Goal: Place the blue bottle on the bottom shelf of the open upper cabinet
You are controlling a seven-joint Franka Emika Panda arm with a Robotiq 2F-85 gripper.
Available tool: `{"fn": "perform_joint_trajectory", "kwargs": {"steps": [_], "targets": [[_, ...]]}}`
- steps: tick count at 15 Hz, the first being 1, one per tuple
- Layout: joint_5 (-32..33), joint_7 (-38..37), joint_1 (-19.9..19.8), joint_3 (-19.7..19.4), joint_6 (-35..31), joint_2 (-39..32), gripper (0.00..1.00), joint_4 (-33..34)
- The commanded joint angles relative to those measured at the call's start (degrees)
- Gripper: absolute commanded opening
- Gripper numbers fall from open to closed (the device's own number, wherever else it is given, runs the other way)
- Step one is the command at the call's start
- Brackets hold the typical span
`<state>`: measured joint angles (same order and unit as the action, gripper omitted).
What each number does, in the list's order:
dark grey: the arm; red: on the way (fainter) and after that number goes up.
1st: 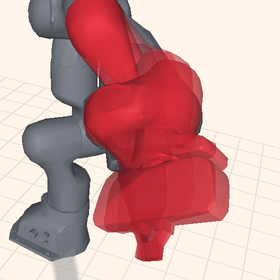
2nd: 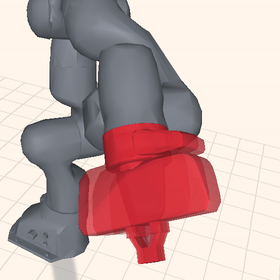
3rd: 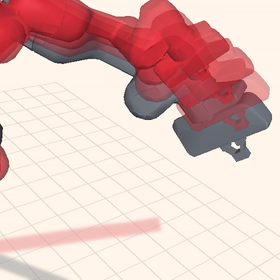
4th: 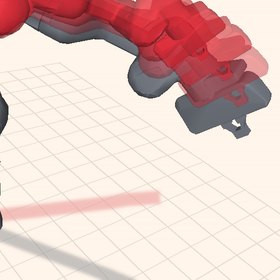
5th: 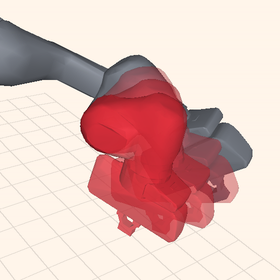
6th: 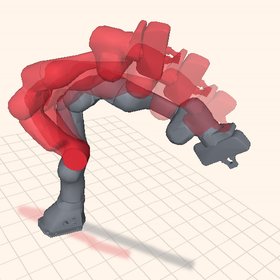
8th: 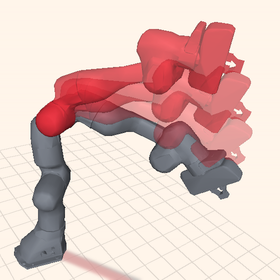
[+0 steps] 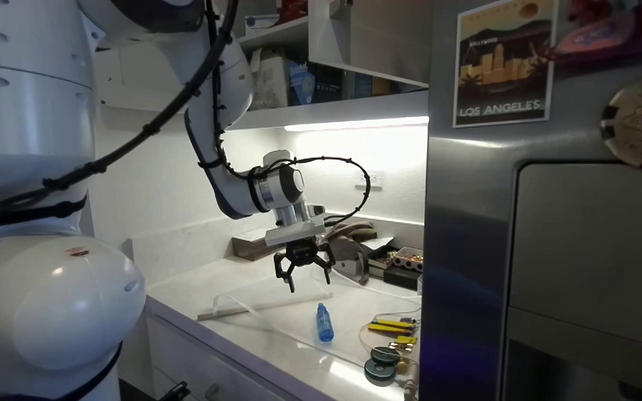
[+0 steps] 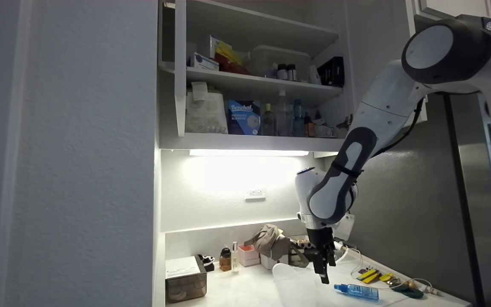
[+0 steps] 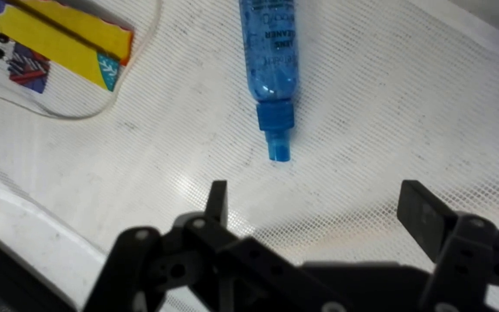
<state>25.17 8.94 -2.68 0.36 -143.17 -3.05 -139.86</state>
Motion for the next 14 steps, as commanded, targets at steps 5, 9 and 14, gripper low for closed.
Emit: {"fn": "perform_joint_trajectory", "kwargs": {"steps": [5, 9, 14], "targets": [[5.0, 4.7, 1.1, -1.2, 1.4, -3.1, 1.00, 1.4], [9.4, 2.5, 2.4, -0.8, 3.9, -4.3, 1.00, 3.1], [12.3, -3.5, 4.3, -0.8, 10.3, -8.1, 1.00, 7.0]]}}
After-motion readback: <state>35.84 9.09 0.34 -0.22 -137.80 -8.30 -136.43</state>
